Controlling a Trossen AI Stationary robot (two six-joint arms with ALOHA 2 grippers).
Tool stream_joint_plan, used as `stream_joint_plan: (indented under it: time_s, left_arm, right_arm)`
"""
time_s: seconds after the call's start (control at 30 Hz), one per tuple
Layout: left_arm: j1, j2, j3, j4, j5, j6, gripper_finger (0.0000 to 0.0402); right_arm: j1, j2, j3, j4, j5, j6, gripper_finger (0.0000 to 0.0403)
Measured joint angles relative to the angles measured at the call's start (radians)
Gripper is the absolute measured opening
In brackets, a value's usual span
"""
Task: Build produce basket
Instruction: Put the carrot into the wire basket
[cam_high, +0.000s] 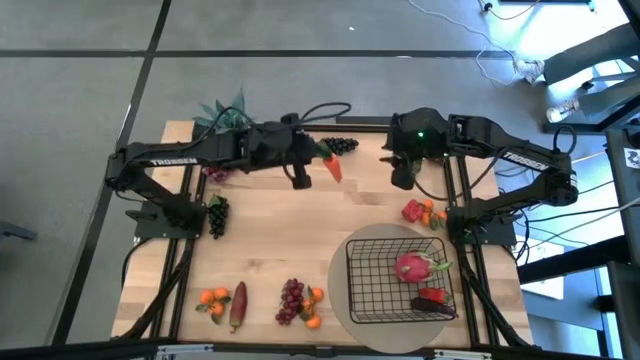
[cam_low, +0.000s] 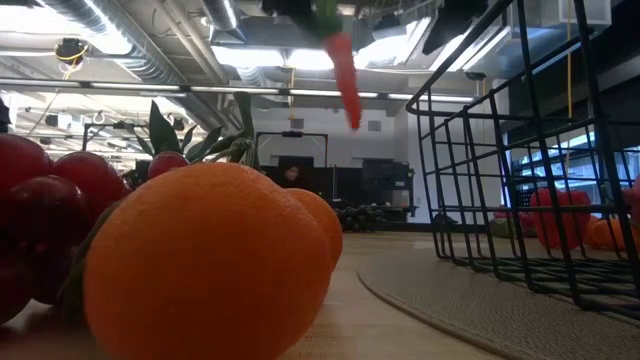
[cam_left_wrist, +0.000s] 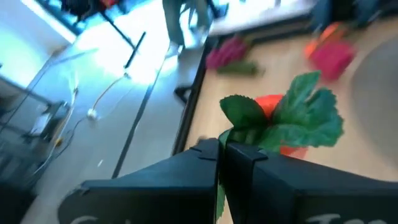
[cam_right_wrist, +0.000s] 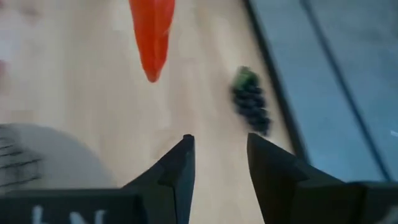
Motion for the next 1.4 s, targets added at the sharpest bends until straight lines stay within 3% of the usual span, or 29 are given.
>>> stream_joint_plan:
  time_s: [0.27,0.43,0.73,0.93,1.13,1.4]
  left_arm:
    - [-0.142,0.001,0.113,-0.001,0.003,-0.015,0.0000]
    - [-0.213,0.012,0.139,0.000,0.032,-0.028,0.0000]
    - [-0.296,0.126,0.192,0.015,0.106,-0.058,0.0000]
    - [-0.329,0.254,0.268,0.051,0.235,-0.070,0.0000]
    - [-0.318,0.365,0.370,0.081,0.338,-0.139,0.0000]
    - [-0.297,0.498,0.438,0.095,0.358,-0.264,0.0000]
  right_arm:
    - [0.002,-0.078,0.000,-0.010,-0.336,0.000,0.0130]
    - [0.015,-0.149,0.000,-0.013,-0.420,0.057,0.0130]
    - [0.142,-0.252,0.000,0.035,-0.415,0.199,0.0129]
    - [0.235,-0.257,0.001,0.046,-0.314,0.210,0.0129]
    - [0.289,-0.256,0.001,0.046,-0.303,0.210,0.0129]
    - [0.356,-0.256,0.001,0.027,-0.304,0.205,0.0129]
